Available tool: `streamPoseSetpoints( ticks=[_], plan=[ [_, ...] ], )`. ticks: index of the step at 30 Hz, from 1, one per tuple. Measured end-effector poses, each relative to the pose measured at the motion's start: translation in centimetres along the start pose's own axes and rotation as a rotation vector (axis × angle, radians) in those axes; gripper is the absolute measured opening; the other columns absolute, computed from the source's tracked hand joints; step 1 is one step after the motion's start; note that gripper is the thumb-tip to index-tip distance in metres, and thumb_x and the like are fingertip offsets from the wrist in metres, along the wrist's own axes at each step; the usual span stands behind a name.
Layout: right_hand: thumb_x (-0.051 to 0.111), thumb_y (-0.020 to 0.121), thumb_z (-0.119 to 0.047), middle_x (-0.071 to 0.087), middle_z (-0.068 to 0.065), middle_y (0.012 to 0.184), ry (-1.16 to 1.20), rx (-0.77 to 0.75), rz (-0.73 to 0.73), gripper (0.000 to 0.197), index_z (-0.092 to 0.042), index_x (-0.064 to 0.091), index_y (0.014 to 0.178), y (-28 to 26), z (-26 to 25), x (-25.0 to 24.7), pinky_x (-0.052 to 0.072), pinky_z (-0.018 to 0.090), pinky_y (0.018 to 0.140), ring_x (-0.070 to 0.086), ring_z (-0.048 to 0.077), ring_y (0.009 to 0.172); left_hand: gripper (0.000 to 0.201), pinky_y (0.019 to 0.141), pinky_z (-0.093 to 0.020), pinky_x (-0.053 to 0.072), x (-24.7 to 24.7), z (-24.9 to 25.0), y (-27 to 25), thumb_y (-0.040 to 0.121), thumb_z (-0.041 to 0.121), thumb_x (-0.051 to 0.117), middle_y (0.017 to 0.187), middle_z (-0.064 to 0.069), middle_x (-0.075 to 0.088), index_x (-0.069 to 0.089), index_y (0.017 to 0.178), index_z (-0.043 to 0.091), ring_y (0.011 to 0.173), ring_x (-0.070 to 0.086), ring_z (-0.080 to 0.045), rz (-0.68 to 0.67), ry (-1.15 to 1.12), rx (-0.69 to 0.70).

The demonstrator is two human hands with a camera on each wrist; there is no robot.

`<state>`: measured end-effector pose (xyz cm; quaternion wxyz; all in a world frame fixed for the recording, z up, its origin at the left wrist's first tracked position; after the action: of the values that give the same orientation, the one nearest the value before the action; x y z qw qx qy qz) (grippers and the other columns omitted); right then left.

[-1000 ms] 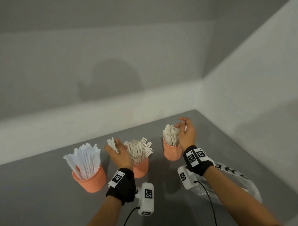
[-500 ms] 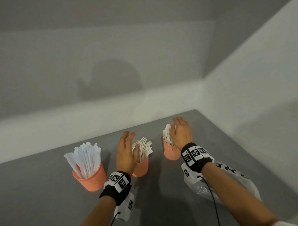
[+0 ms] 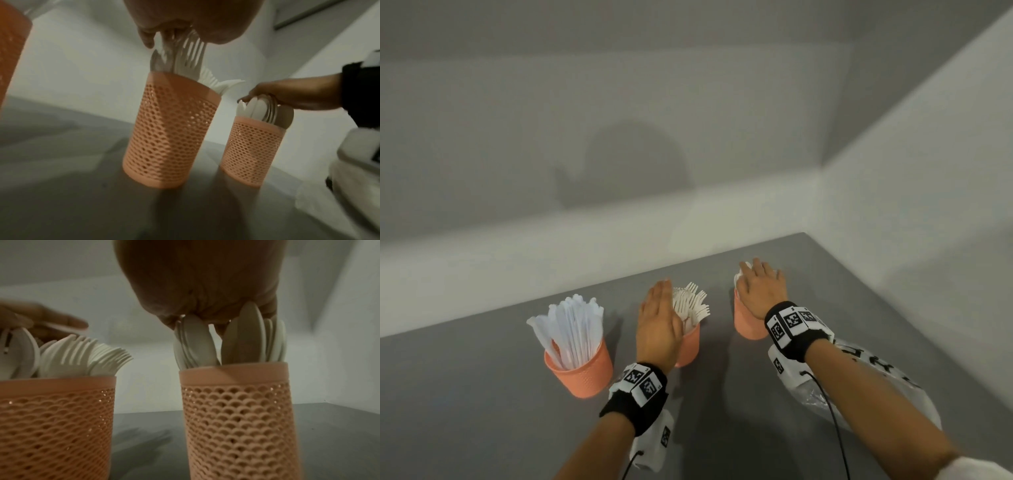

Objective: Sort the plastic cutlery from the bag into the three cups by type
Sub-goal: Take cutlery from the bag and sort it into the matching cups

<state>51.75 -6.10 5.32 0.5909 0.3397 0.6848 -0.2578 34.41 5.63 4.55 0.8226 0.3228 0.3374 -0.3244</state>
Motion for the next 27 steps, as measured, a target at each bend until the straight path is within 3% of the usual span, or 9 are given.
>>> streamPoseSetpoints(
  ticks=[4, 6, 9, 13, 16, 19, 21, 24, 27],
  plan=[
    [0.024, 0.098, -0.044, 0.030, 0.012, 0.150, -0.007, 0.019, -0.036, 0.050, -0.020, 0.035, 0.141, 0.3, 0.0, 0.5, 0.015, 0.049, 0.113, 0.029, 0.030, 0.136, 0.074, 0.118, -0.032, 0.010, 1.4, 1.2, 0.0, 0.083, 0.042, 0.012, 0.154, -0.015, 0.023, 0.028, 0.144, 0.002, 0.144, 0.015, -0.027, -0.103, 0.038, -0.048],
    [0.027, 0.098, -0.036, 0.040, 0.012, 0.140, -0.027, 0.019, 0.014, 0.043, -0.018, 0.045, 0.132, 0.4, -0.2, 0.1, 0.023, 0.046, 0.111, 0.038, 0.029, 0.128, 0.081, 0.115, -0.036, 0.022, 1.7, 1.8, 0.2, 0.082, 0.053, 0.010, 0.147, -0.015, 0.037, 0.038, 0.139, 0.002, 0.140, 0.028, -0.031, -0.124, 0.112, 0.022],
    [0.030, 0.096, -0.027, 0.041, 0.011, 0.138, -0.019, 0.005, 0.040, 0.040, -0.020, 0.046, 0.132, 0.5, -0.2, 0.0, 0.024, 0.046, 0.110, 0.037, 0.028, 0.128, 0.075, 0.104, -0.042, 0.035, 1.1, 1.3, 0.9, 0.079, 0.049, 0.017, 0.135, -0.017, 0.050, 0.052, 0.127, 0.003, 0.127, 0.044, -0.035, -0.070, 0.139, -0.024],
    [0.031, 0.097, -0.027, 0.011, 0.007, 0.158, -0.057, -0.066, -0.044, 0.051, -0.023, 0.022, 0.147, 0.8, -0.1, 0.3, 0.013, 0.050, 0.115, 0.009, 0.025, 0.145, 0.064, 0.116, -0.036, 0.016, 1.7, 1.3, 1.0, 0.091, 0.038, 0.017, 0.153, -0.015, 0.024, 0.029, 0.143, 0.004, 0.142, 0.019, -0.029, -0.135, 0.096, -0.087],
    [0.028, 0.098, -0.025, 0.008, 0.004, 0.159, -0.089, -0.086, -0.094, 0.052, -0.021, 0.016, 0.148, 1.0, -0.1, 0.5, 0.011, 0.050, 0.116, 0.010, 0.023, 0.146, 0.047, 0.116, -0.029, 0.015, 1.9, 2.1, 1.7, 0.100, 0.023, 0.026, 0.152, -0.012, 0.027, 0.031, 0.143, 0.004, 0.142, 0.022, -0.025, -0.141, 0.073, -0.039],
    [0.029, 0.097, -0.023, 0.018, 0.004, 0.156, -0.073, -0.066, -0.080, 0.051, -0.020, 0.020, 0.147, 1.2, -0.2, 0.4, 0.014, 0.049, 0.115, 0.017, 0.022, 0.144, 0.062, 0.112, -0.032, 0.023, 1.5, 2.2, 2.0, 0.093, 0.037, 0.013, 0.146, -0.012, 0.038, 0.038, 0.139, 0.004, 0.137, 0.031, -0.026, -0.107, 0.128, -0.032],
    [0.028, 0.097, -0.027, 0.021, 0.004, 0.155, -0.058, -0.053, -0.066, 0.051, -0.021, 0.021, 0.147, 1.3, -0.2, 0.5, 0.015, 0.051, 0.115, 0.019, 0.022, 0.143, 0.081, 0.115, -0.035, 0.020, 2.0, 2.3, 1.5, 0.081, 0.053, 0.003, 0.152, -0.012, 0.028, 0.030, 0.143, 0.009, 0.141, 0.022, -0.028, -0.144, 0.157, -0.044],
    [0.021, 0.099, -0.043, 0.018, 0.006, 0.157, -0.034, -0.036, -0.079, 0.054, -0.022, 0.019, 0.148, 1.1, -0.2, 0.6, 0.010, 0.053, 0.115, 0.015, 0.024, 0.144, 0.073, 0.118, -0.039, 0.011, 3.3, 2.1, 1.1, 0.090, 0.060, 0.021, 0.158, -0.011, 0.004, 0.012, 0.149, 0.018, 0.146, 0.003, -0.030, -0.228, 0.176, -0.081],
    [0.018, 0.097, -0.053, 0.009, 0.007, 0.159, -0.047, -0.021, -0.127, 0.060, -0.023, 0.015, 0.149, 1.0, -0.1, 0.8, 0.007, 0.054, 0.115, 0.010, 0.027, 0.146, 0.065, 0.119, -0.040, 0.008, 3.1, 2.2, 1.3, 0.095, 0.053, 0.024, 0.158, -0.011, -0.001, 0.009, 0.149, 0.020, 0.146, 0.000, -0.030, -0.217, 0.138, -0.122]
  ],
)
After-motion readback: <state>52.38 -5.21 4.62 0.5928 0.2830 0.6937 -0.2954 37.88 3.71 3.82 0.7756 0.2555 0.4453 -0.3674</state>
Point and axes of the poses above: each hand's wrist, its own y-axis towards the middle knuckle, its own x-axis out of the palm, z = x × y, the point moved 7 cm from there along y, towards the middle knuckle
